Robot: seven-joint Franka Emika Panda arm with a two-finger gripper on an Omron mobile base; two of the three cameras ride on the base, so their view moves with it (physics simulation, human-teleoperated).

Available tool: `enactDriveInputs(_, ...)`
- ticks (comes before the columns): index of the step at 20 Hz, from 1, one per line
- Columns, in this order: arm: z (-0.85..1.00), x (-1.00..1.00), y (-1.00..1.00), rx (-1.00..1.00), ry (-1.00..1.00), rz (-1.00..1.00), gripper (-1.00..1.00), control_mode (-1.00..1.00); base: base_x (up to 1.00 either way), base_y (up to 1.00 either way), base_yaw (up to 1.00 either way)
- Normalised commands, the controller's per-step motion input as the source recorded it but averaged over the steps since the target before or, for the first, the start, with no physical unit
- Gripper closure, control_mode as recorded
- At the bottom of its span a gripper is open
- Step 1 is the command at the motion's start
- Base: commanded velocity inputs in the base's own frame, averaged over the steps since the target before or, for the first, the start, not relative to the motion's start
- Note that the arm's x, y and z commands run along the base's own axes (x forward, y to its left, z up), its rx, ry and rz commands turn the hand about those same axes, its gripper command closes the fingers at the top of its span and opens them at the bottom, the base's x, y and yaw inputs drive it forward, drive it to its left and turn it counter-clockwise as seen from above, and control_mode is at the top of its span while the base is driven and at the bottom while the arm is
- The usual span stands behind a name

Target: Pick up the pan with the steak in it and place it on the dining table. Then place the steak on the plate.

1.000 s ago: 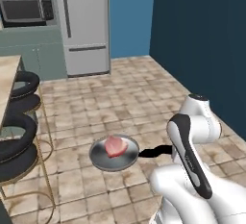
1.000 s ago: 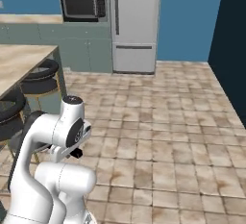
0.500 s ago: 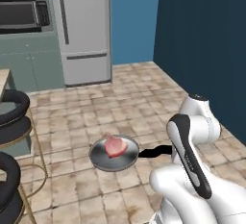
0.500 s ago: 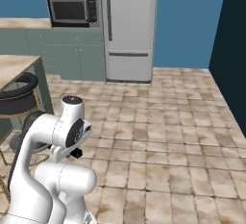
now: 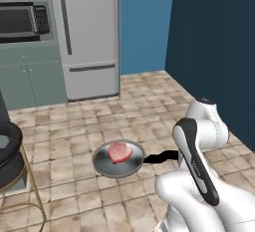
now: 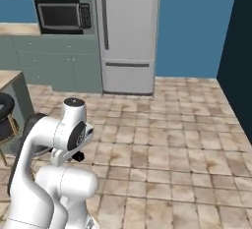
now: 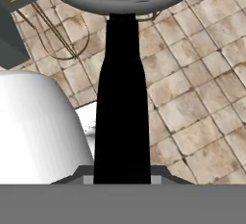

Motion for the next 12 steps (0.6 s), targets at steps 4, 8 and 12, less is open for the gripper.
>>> enactDriveInputs(4,0.0,0.0,0.0,0.0,0.0,0.0,1.0,1.0,0.98,-0.22,0.0)
enactDriveInputs(8,0.0,0.0,0.0,0.0,0.0,0.0,1.0,1.0,0.52,-0.15,0.24)
enactDriveInputs(12,0.0,0.0,0.0,0.0,0.0,0.0,1.0,1.0,0.11,-0.06,0.42)
